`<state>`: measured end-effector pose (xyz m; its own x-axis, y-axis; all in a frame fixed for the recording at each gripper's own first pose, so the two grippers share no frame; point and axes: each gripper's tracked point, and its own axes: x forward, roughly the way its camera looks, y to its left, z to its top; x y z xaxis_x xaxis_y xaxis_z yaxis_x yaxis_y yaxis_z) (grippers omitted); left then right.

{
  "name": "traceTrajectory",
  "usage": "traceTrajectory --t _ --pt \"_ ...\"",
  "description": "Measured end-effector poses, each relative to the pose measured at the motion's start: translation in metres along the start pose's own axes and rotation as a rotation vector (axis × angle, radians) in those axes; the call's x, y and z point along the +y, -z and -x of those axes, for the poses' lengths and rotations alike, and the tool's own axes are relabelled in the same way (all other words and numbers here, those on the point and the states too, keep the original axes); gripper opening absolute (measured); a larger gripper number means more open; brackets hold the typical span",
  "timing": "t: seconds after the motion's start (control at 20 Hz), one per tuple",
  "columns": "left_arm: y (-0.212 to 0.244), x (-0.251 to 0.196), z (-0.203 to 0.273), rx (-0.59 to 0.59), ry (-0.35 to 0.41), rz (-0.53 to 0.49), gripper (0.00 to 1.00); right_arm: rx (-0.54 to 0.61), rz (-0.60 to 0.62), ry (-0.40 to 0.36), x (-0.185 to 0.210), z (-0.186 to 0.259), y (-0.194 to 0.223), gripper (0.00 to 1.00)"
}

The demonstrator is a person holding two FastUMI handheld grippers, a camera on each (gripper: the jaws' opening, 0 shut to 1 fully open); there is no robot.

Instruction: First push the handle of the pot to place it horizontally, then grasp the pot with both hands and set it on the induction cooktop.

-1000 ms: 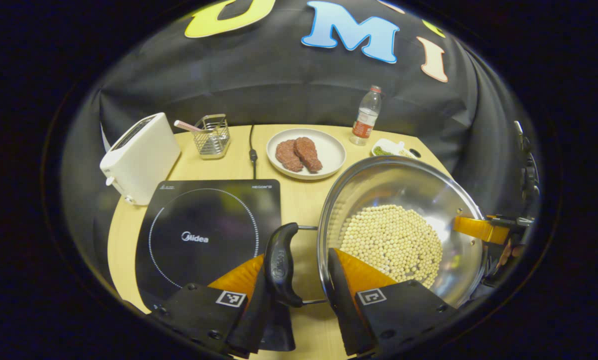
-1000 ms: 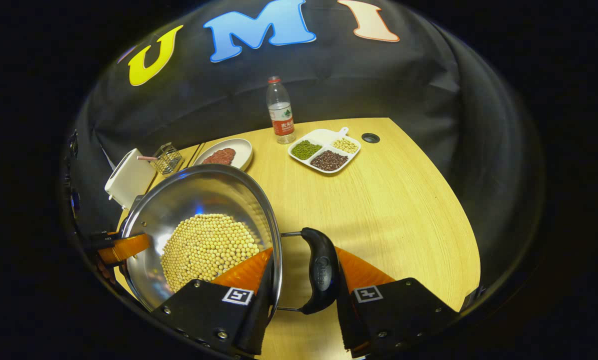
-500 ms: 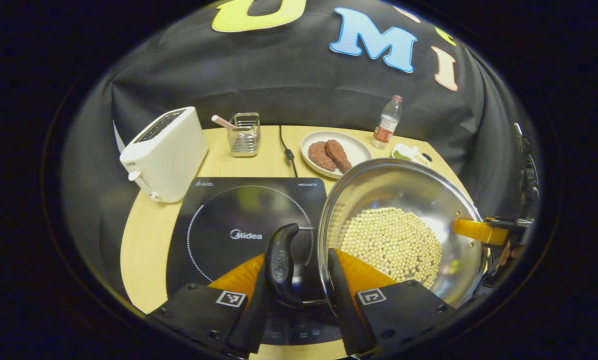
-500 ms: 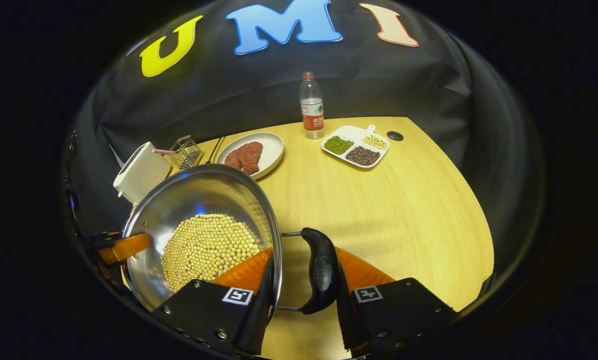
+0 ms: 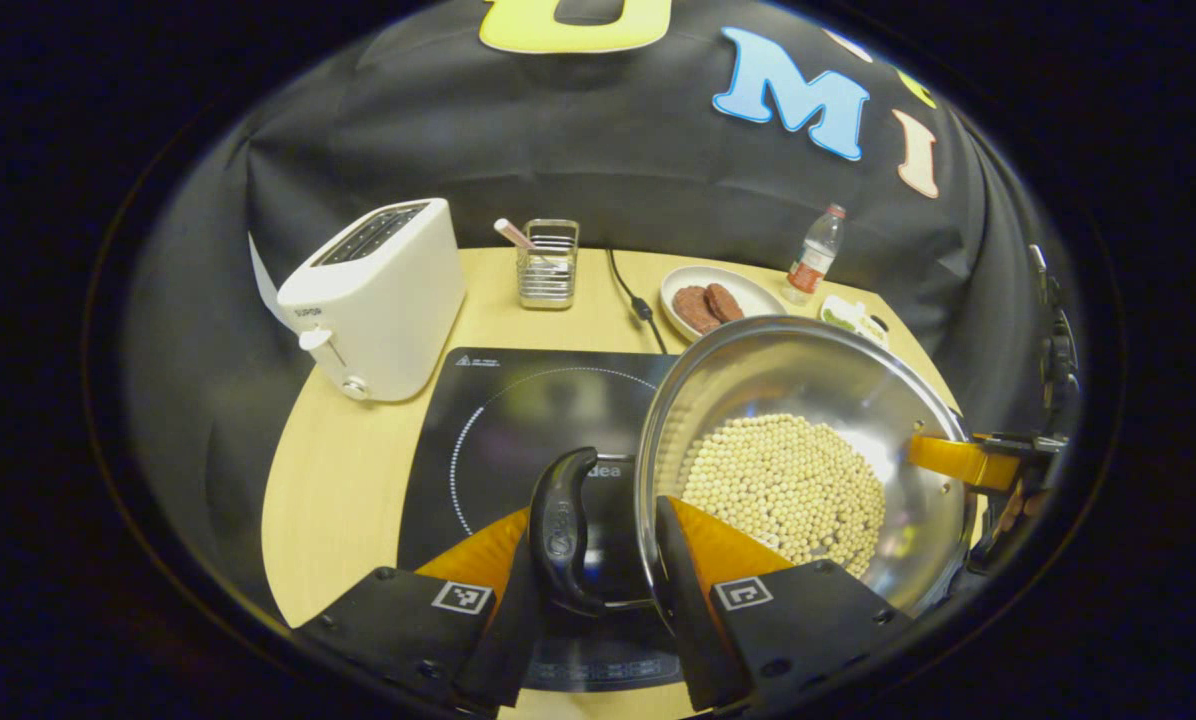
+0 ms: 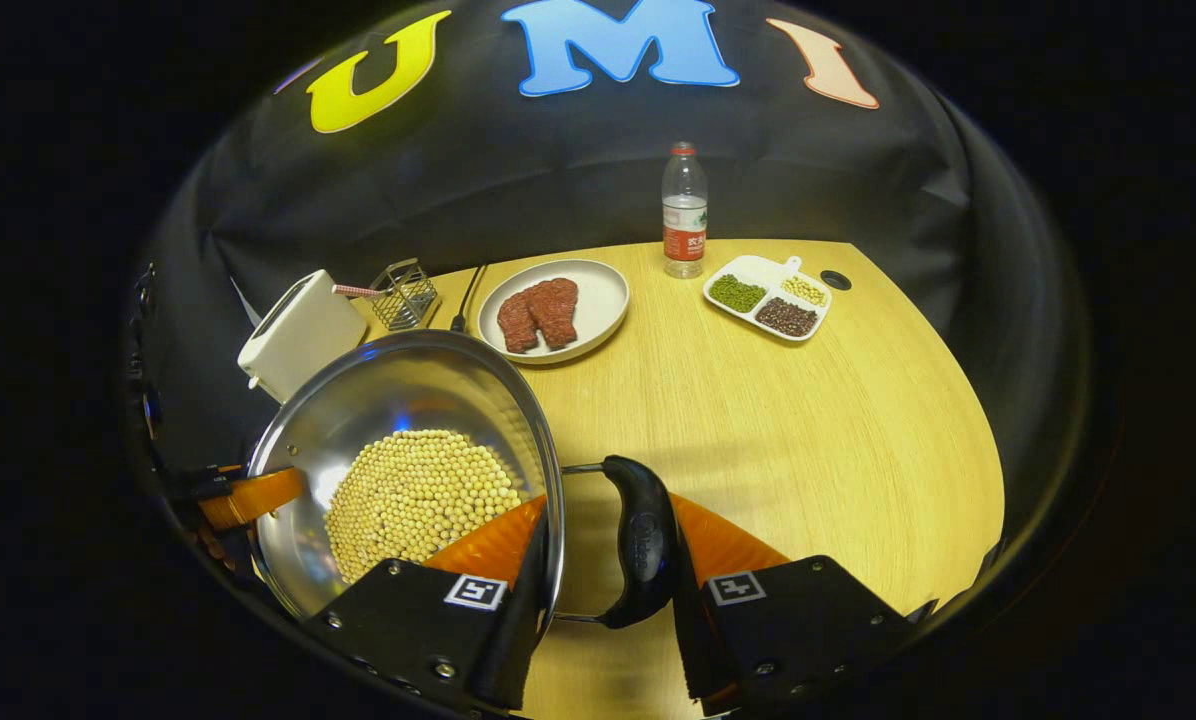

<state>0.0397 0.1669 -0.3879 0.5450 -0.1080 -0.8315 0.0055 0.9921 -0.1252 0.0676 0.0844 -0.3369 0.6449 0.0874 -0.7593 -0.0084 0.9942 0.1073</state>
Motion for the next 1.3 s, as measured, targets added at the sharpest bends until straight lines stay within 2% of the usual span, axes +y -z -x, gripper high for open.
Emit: traceTrajectory --t 0.05,0.15,0.3,0.35,0.5,0.65,0.75,0.85,0.9,0.95,1.0,1.3 --pt "0.0 0.006 0.001 -0.002 -0.003 -0.001 0.69 0.002 0.001 -0.001 0.007 -0.003 0.0 0.58" --pt "-0.001 0.019 0.001 -0.004 -0.008 -0.001 0.66 0.009 0.001 -0.003 0.018 -0.008 0.002 0.58" --pt "-0.003 0.037 -0.002 -0.008 -0.019 0.009 0.66 0.015 0.001 -0.013 0.037 -0.014 0.002 0.58" --pt "-0.003 0.044 0.0 -0.004 -0.025 0.012 0.69 0.016 0.002 -0.017 0.042 -0.016 0.001 0.58" --pt "-0.005 0.063 0.0 0.0 -0.043 0.016 0.63 0.023 0.005 -0.028 0.059 -0.023 0.002 0.58" --pt "-0.009 0.08 0.002 -0.002 -0.059 0.015 0.66 0.029 0.004 -0.036 0.075 -0.03 0.001 0.58" --pt "-0.01 0.09 0.0 0.0 -0.067 0.016 0.63 0.028 0.005 -0.036 0.083 -0.033 0.0 0.58" --pt "-0.013 0.098 -0.004 0.0 -0.071 0.02 0.66 0.026 0.005 -0.037 0.09 -0.037 -0.002 0.58" --pt "-0.015 0.102 -0.005 -0.003 -0.074 0.02 0.63 0.028 0.005 -0.037 0.094 -0.038 -0.003 0.58" --pt "-0.017 0.105 -0.005 -0.003 -0.075 0.019 0.66 0.027 0.003 -0.037 0.097 -0.039 -0.004 0.58" --pt "-0.02 0.109 -0.006 -0.004 -0.075 0.017 0.63 0.025 0.002 -0.036 0.1 -0.04 -0.005 0.58" --pt "-0.034 0.129 -0.014 -0.014 -0.075 -0.012 0.64 0.022 -0.019 -0.032 0.118 -0.046 -0.007 0.58"
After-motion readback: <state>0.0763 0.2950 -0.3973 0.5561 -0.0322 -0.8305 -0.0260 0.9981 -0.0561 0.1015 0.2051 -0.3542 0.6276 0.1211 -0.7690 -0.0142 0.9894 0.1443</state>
